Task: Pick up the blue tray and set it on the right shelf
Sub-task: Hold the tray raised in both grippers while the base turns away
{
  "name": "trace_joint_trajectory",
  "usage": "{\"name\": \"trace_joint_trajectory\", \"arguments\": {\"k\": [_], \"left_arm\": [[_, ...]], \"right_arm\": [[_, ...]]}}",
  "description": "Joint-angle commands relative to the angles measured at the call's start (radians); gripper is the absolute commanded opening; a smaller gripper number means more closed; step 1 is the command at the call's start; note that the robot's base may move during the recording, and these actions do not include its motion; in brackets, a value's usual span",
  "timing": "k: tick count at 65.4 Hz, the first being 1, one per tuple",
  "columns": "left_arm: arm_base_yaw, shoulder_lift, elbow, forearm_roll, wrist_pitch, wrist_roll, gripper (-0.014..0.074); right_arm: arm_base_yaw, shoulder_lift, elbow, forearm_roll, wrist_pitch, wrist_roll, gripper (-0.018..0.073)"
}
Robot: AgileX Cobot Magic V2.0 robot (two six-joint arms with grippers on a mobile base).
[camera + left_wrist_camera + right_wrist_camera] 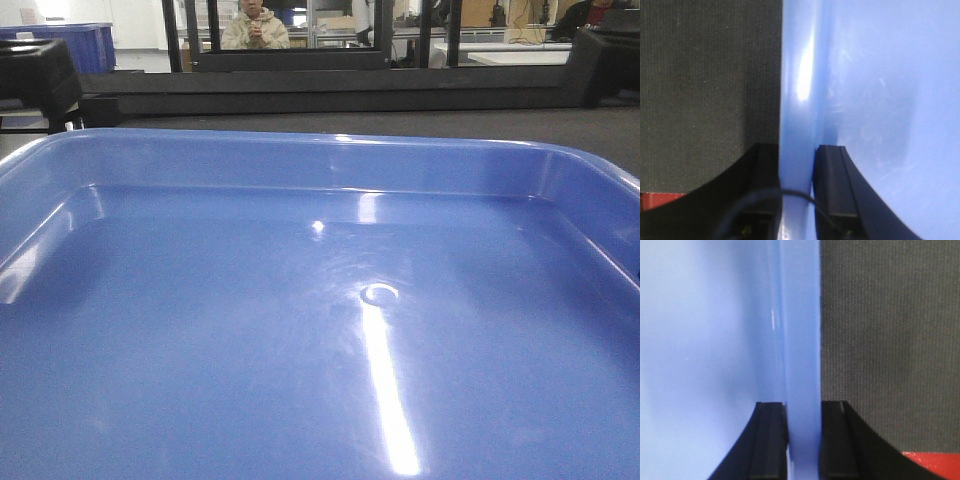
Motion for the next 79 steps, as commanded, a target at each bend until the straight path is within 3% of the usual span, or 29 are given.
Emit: {"name": "trace_joint_trajectory", "arguments": {"k": [1,79], "left_arm": [[-0.010,-0.026,-0.024,0.020,0.018,-0.013,0.0055],[-0.010,-0.026,-0.024,0.007,0.027,-0.013,0.0055]], "right_arm": [[0.000,-0.020,-0.030,-0.031,-0.009,0.009,0.0159],[0.000,-0.020,-0.030,-0.031,0.002,0.009,0.0159]]}}
